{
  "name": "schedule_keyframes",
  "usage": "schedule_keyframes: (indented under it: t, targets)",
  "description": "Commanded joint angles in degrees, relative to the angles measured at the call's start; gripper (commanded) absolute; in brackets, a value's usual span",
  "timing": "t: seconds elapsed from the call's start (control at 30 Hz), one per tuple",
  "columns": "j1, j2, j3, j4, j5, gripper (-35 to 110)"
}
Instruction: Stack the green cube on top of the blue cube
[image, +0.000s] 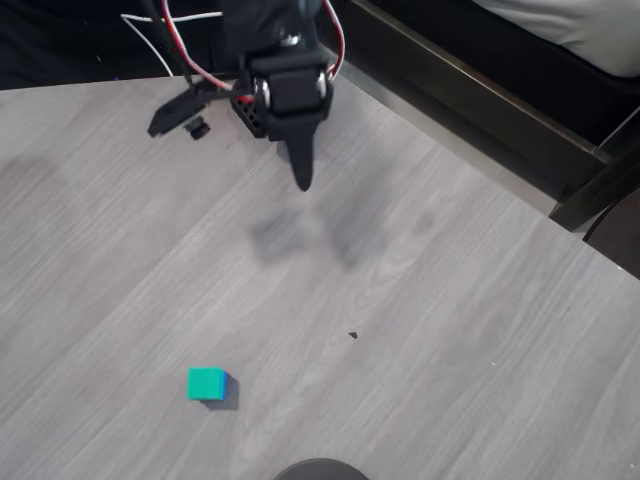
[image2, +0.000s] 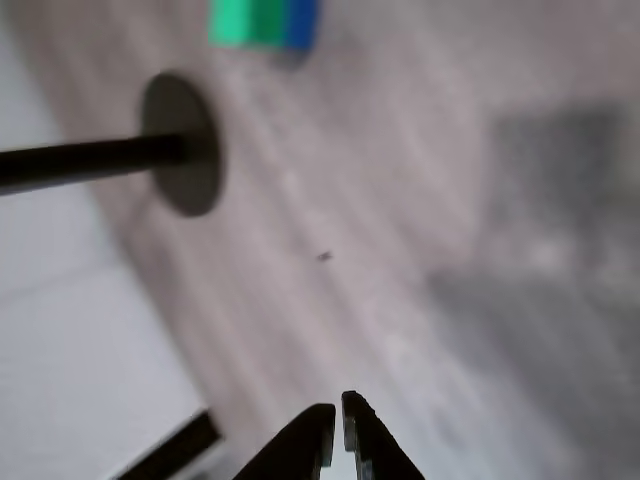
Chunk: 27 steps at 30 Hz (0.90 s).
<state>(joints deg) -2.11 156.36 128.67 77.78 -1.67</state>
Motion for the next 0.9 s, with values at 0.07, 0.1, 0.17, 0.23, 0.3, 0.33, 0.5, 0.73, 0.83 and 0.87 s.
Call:
schedule_keyframes:
  t: [0.07, 0.1, 0.17, 0.23, 0.3, 0.33, 0.5, 0.73, 0.83, 0.87]
  targets:
    - [1.8, 11.9, 18.5, -8.8, -3.7, 0]
    - [1.6, 14.1, 21.2, -9.5, -3.7, 0]
    - [1.1, 17.1, 25.0, -10.2, -3.7, 0]
    - [1.3, 18.8, 27.5, -10.8, -3.7, 0]
    - [1.4, 20.4, 30.2, -11.4, -3.7, 0]
    - [1.1, 21.4, 32.0, -12.0, -3.7, 0]
    - [-1.2, 27.0, 38.1, -12.7, -4.0, 0]
    - [-4.4, 34.9, 48.5, -12.5, -4.2, 0]
    - [-4.5, 34.9, 48.6, -10.5, -4.0, 0]
    - [-4.5, 34.9, 48.6, -9.5, -4.0, 0]
